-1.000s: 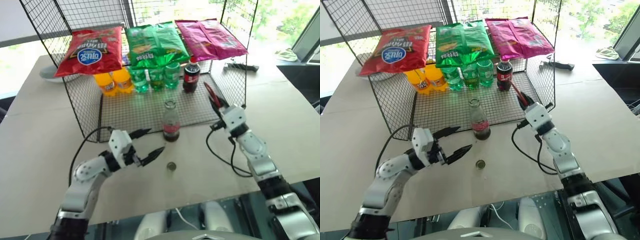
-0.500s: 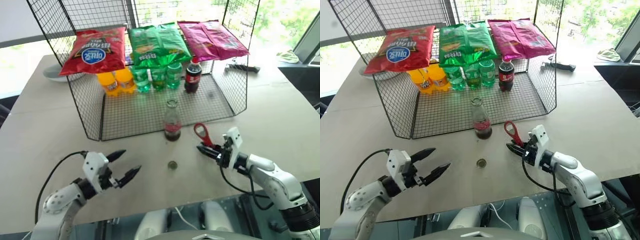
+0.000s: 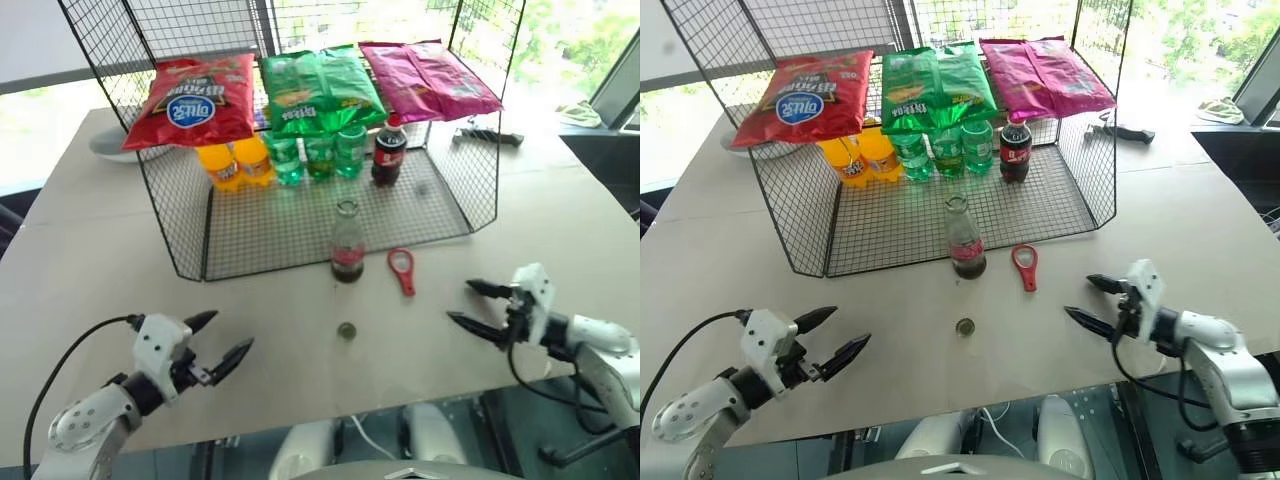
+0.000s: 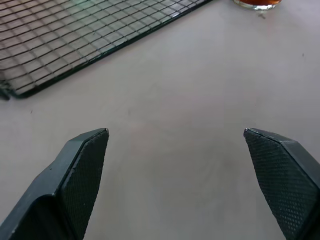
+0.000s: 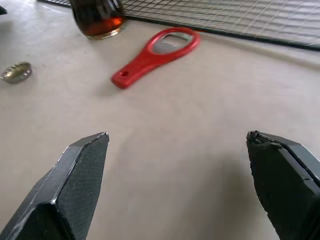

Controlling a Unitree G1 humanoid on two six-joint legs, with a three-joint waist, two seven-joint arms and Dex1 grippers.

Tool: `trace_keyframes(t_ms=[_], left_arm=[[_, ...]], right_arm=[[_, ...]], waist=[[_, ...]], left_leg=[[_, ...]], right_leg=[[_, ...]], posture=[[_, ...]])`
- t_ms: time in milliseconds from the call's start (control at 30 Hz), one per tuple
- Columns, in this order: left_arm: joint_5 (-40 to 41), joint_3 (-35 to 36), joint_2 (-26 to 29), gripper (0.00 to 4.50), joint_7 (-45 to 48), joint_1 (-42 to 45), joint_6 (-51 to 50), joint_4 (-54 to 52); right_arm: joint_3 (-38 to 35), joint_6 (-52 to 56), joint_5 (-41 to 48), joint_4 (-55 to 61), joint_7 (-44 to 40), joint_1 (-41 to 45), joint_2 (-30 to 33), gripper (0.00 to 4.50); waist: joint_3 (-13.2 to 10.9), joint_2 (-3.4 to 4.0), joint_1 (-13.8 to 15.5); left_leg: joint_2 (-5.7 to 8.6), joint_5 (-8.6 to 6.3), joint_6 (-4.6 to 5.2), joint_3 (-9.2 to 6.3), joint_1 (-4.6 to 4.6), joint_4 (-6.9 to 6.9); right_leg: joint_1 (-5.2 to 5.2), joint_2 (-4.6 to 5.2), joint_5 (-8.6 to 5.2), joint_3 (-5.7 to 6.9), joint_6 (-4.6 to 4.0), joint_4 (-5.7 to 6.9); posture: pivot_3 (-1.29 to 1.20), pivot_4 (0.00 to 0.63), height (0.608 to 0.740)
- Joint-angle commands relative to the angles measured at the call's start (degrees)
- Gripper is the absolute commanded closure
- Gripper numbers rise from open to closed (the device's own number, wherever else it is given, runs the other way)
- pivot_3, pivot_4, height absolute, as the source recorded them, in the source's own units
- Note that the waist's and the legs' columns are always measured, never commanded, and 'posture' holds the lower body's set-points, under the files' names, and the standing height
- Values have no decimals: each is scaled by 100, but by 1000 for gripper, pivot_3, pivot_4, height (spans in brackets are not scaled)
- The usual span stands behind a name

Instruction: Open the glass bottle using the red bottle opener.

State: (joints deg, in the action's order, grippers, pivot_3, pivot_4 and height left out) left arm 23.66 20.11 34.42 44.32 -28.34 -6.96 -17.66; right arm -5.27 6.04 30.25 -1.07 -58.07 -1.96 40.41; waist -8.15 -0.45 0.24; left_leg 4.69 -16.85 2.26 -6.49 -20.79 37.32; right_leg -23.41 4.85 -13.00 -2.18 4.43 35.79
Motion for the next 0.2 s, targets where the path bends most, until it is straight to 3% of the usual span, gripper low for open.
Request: trace_keyframes(t_ms=[33, 200], left_arm=[[-1, 285, 35, 0, -4, -95, 133, -237], [24, 305, -2, 0, 202, -153, 316, -211]], right_arm=[[-462, -604, -141, -594, -518, 58, 252, 78], [-549, -1033, -334, -1143, -780, 310, 271, 78]], waist=[[-1, 2, 5], [-1, 1, 11]], left_leg=[[0, 0, 0, 0, 2, 1], [2, 5, -10, 2, 2, 3]], right_leg=[[2, 5, 0, 1, 0, 1], [3, 9, 0, -1, 0, 0]], posture=[[0, 150, 740], [0, 150, 740]])
